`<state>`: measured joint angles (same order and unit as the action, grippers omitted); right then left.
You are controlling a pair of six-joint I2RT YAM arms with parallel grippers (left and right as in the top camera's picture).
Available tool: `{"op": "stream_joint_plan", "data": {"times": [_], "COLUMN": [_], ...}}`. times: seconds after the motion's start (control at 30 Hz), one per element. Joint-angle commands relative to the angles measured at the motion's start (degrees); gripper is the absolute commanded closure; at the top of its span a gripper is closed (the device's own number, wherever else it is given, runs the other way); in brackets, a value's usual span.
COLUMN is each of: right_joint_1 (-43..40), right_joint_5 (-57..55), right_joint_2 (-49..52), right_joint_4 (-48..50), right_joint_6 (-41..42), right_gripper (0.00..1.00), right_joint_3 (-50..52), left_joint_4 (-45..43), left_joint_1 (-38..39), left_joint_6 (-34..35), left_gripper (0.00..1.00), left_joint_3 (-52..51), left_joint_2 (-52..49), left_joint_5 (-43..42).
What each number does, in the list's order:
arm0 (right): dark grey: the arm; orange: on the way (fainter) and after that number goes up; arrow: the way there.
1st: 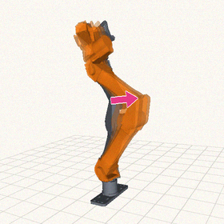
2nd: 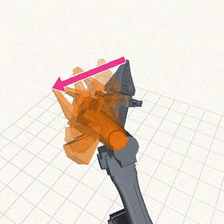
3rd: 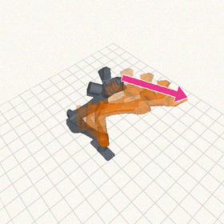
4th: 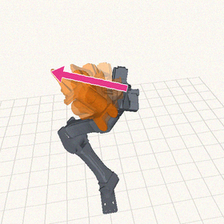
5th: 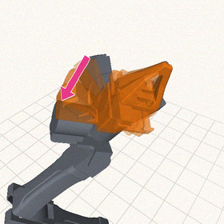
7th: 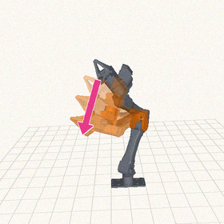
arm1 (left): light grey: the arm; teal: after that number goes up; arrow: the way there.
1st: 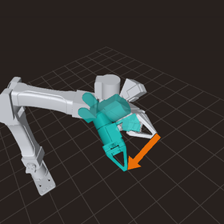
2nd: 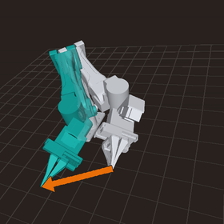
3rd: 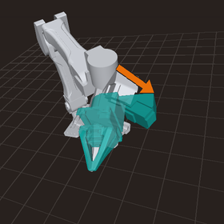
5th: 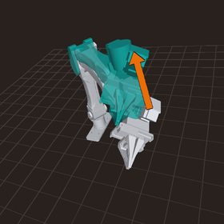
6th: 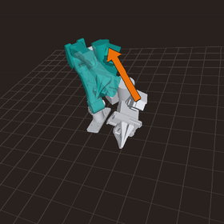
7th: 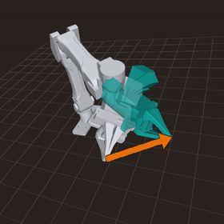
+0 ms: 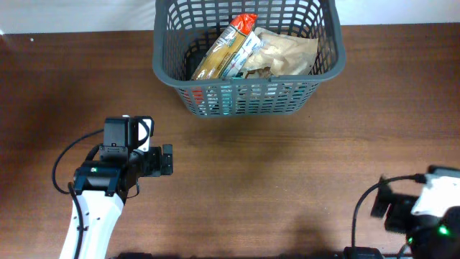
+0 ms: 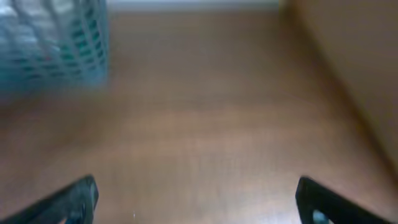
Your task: Pack container
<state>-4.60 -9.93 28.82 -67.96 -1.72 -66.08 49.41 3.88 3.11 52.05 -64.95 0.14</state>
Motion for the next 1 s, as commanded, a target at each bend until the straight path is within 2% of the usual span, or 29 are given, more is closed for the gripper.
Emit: {"op": "stream_joint_plan", "data": {"times": [0.0, 0.1, 0.27, 0.47, 0.57, 0.97], "right_joint_1": [0.4, 0.5, 0.5, 0.5, 0.5, 0.5], "right_joint_5": [1.7, 5.7, 11.9, 16.2, 17.1, 17.1], "right_joint_2": [-0.6, -0.7, -3.1, -14.2, -19.0, -27.9], "right_joint_4": [8.0, 16.5, 25.0, 45.4, 52.4, 63.6], "right_joint_6": [0.3, 0.3, 0.3, 0.3, 0.3, 1.4], "right_gripper": [0.01, 0.01, 0.01, 0.01, 0.01, 0.01], "right_joint_3": [0.3, 0.7, 5.9, 22.6, 29.9, 45.7], "left_joint_4": [-0.2, -0.2, -0.2, -0.1, -0.2, -0.2], "left_joint_1": [-0.3, -0.3, -0.3, -0.3, -0.3, -0.3], "left_joint_6": [0.7, 0.7, 0.7, 0.7, 0.7, 0.7], "left_gripper": [0.01, 0.01, 0.01, 0.01, 0.01, 0.01], "left_joint_3": [-0.2, -0.2, -0.2, -0.2, -0.2, -0.2], "left_joint_2": [-0.1, -0.1, -0.1, -0.1, -0.1, -0.1], "left_joint_5": [-0.8, -0.8, -0.8, -0.8, -0.8, -0.8]}}
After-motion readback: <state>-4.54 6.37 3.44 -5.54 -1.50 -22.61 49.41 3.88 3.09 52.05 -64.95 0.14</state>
